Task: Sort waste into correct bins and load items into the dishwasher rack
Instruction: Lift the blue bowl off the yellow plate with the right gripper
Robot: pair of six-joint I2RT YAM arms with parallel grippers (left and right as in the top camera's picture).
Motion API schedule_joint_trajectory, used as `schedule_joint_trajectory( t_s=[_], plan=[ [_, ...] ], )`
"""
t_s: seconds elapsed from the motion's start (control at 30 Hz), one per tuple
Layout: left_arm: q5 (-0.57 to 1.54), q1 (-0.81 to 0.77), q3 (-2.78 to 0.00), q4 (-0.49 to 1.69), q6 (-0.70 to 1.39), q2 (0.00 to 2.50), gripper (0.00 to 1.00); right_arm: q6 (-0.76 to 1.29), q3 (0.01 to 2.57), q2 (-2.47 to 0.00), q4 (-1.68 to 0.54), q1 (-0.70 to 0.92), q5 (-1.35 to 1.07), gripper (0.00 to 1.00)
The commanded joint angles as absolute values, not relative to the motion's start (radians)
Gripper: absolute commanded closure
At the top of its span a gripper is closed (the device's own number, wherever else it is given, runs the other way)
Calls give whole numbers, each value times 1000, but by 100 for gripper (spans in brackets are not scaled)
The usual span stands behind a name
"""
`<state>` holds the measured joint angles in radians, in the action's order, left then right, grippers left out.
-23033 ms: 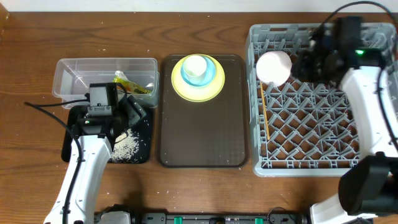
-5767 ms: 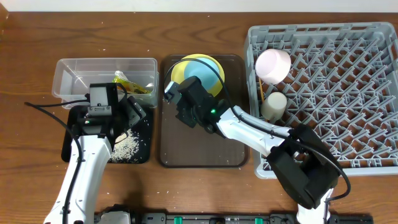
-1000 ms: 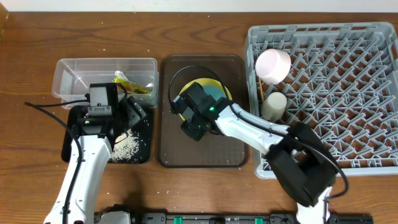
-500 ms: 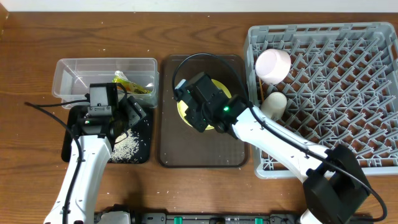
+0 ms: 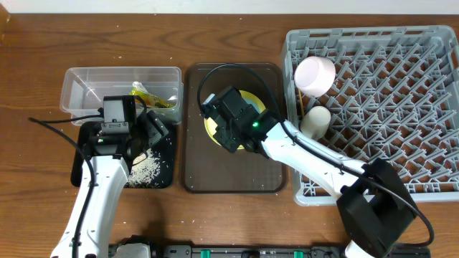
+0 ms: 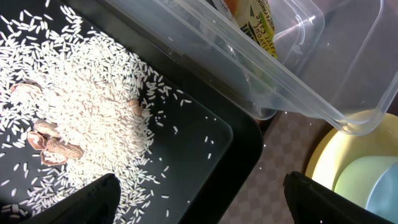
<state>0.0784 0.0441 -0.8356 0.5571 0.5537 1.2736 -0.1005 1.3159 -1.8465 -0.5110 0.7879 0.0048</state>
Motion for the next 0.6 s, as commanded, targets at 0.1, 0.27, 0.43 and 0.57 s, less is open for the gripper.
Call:
schedule_joint_trajectory(
  t_s=[0.1, 0.27, 0.43, 0.57],
  plan=[
    [67, 47, -830, 558, 559, 1267, 13, -91, 1327, -1853, -505, 804, 57, 83],
    [67, 47, -830, 558, 559, 1267, 13, -91, 1327, -1856, -502, 804, 56, 78],
    [67, 47, -830, 558, 559, 1267, 13, -91, 1327, -1878, -485, 804, 56, 76],
    [67, 47, -830, 558, 559, 1267, 13, -91, 1327, -1902, -480, 804, 56, 75]
  ],
)
